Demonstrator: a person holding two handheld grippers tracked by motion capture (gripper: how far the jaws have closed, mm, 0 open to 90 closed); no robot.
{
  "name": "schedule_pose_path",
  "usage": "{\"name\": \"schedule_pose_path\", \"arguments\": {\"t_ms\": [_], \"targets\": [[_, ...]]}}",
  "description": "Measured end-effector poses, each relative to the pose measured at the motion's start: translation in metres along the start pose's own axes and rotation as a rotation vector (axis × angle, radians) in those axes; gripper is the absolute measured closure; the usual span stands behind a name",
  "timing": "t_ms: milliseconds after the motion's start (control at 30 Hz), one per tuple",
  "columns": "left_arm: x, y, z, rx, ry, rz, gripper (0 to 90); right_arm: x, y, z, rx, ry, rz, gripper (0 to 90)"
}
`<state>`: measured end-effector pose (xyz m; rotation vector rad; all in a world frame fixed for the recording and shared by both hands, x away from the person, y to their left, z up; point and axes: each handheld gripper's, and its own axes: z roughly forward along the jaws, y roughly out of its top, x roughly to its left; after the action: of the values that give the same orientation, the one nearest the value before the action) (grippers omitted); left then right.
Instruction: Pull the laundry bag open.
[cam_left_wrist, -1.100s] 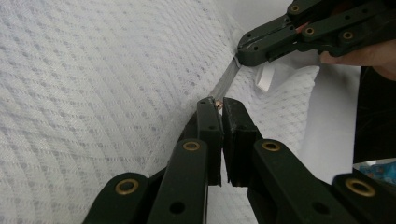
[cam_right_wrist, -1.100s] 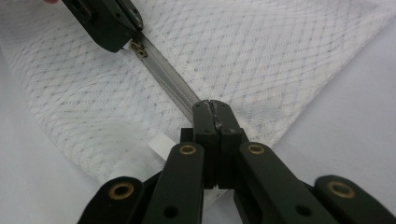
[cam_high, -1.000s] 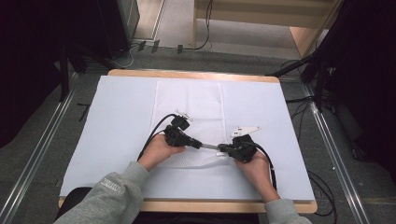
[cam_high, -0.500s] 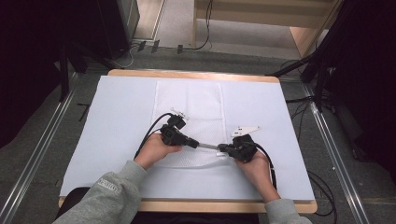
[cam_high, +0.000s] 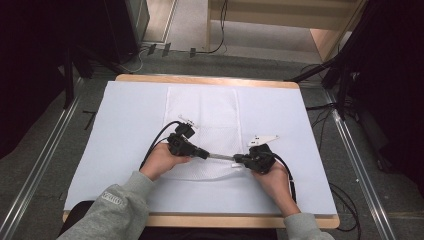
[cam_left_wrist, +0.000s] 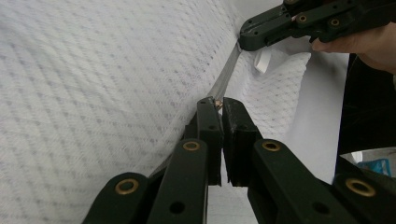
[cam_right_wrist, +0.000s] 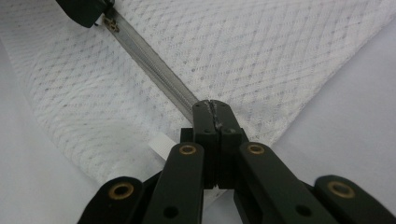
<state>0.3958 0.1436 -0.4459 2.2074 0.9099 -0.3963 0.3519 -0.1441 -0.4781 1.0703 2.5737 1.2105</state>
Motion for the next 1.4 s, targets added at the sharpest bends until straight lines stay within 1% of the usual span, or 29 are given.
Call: {"name": "schedule_pose_path", "arguments": {"t_ms": [67,233,333,367,433,467,500,533,600,767,867,933,1067,1133,1167,1200,1300,1400], "targets": [[0.001,-0.001,-0.003,-0.002,-0.001,-0.005,88.0,0.0,0.0,0.0,0.001,0.002,0.004,90.0],[0.001,-0.003,-0.008,0.001,0.011,0.001,88.0,0.0,0.0,0.0,0.001,0.003,0.004,90.0],[0.002,-0.005,-0.012,-0.006,0.012,-0.001,88.0,0.0,0.0,0.0,0.0,0.001,0.003,90.0],[0.002,-0.005,-0.013,-0.008,0.007,-0.006,88.0,0.0,0.0,0.0,-0.003,0.003,0.003,90.0],[0.003,-0.006,-0.015,-0.004,0.011,-0.003,88.0,0.0,-0.001,0.0,-0.004,0.003,0.004,90.0],[0.004,-0.006,-0.015,-0.008,0.005,-0.006,88.0,0.0,-0.001,0.0,-0.003,0.003,0.002,90.0],[0.003,-0.006,-0.016,-0.007,0.011,-0.007,88.0,0.0,-0.001,0.0,-0.004,0.003,0.003,90.0],[0.003,-0.007,-0.016,-0.008,0.004,-0.01,88.0,0.0,-0.001,0.0,-0.004,0.004,0.002,90.0],[0.004,-0.007,-0.018,-0.001,0.011,-0.003,88.0,0.0,-0.001,0.0,-0.005,0.004,0.002,90.0],[0.008,-0.011,-0.026,-0.015,0.008,-0.02,88.0,-0.001,-0.001,0.0,-0.007,0.006,-0.002,90.0],[0.007,-0.012,-0.027,-0.009,0.011,-0.011,88.0,-0.001,-0.001,0.0,-0.005,0.006,0.001,90.0],[0.007,-0.013,-0.026,-0.01,0.004,-0.015,87.9,-0.001,-0.001,0.0,-0.005,0.007,0.001,90.0],[0.007,-0.014,-0.029,-0.001,0.009,-0.01,88.0,-0.001,-0.001,0.0,-0.007,0.007,-0.002,90.0],[0.008,-0.015,-0.03,-0.001,0.004,-0.017,88.0,-0.001,-0.001,0.0,-0.006,0.007,0.001,90.0],[0.008,-0.015,-0.031,-0.005,0.011,-0.016,88.0,-0.001,-0.001,0.0,-0.007,0.007,0.001,90.0],[0.009,-0.016,-0.032,-0.001,0.007,-0.018,88.0,-0.001,-0.001,0.0,-0.007,0.007,0.001,90.0],[0.011,-0.018,-0.035,-0.004,0.015,-0.028,88.0,-0.001,-0.001,0.0,-0.007,0.007,-0.001,90.0],[0.013,-0.019,-0.039,-0.015,0.016,-0.03,87.9,-0.001,-0.002,0.0,-0.007,0.009,0.003,90.0]]}}
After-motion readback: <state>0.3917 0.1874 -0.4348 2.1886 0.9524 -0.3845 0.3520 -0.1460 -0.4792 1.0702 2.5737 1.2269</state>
